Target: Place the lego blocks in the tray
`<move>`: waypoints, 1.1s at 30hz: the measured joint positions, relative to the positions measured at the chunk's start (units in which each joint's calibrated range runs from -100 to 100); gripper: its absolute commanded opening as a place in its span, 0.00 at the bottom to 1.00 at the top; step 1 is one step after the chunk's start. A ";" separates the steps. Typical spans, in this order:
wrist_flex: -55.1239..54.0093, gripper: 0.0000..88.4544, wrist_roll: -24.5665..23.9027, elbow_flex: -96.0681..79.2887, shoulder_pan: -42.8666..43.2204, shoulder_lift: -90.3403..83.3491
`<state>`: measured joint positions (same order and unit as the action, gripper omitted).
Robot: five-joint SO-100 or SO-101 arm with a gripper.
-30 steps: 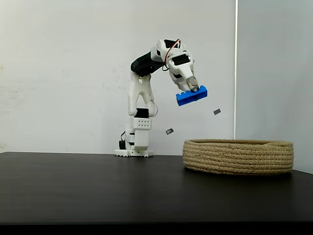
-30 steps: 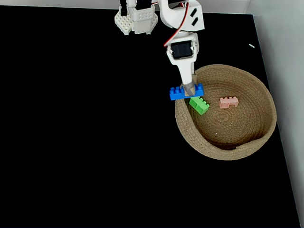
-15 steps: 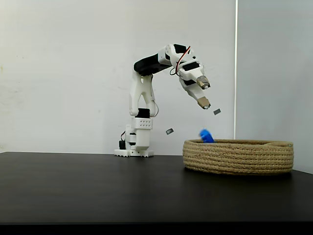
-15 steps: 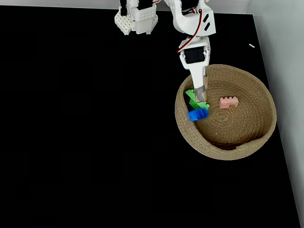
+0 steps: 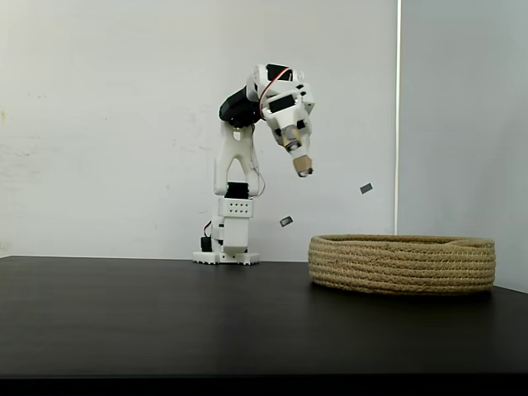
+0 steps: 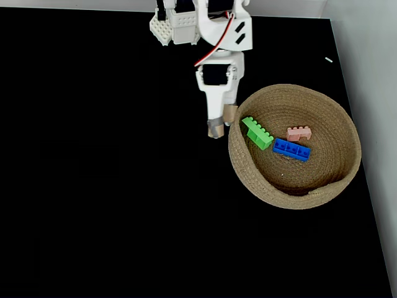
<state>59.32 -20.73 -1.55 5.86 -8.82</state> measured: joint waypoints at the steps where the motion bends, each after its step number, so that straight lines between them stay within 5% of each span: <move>1: 0.49 0.00 -0.29 -0.44 -1.63 -0.68; 12: -11.77 0.00 5.62 -42.16 -7.82 -35.03; 23: -14.94 0.00 15.09 -79.89 -5.37 -76.76; 33: -15.02 0.00 20.61 -97.39 -7.17 -88.89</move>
<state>44.30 -0.12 -98.94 -1.30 -97.71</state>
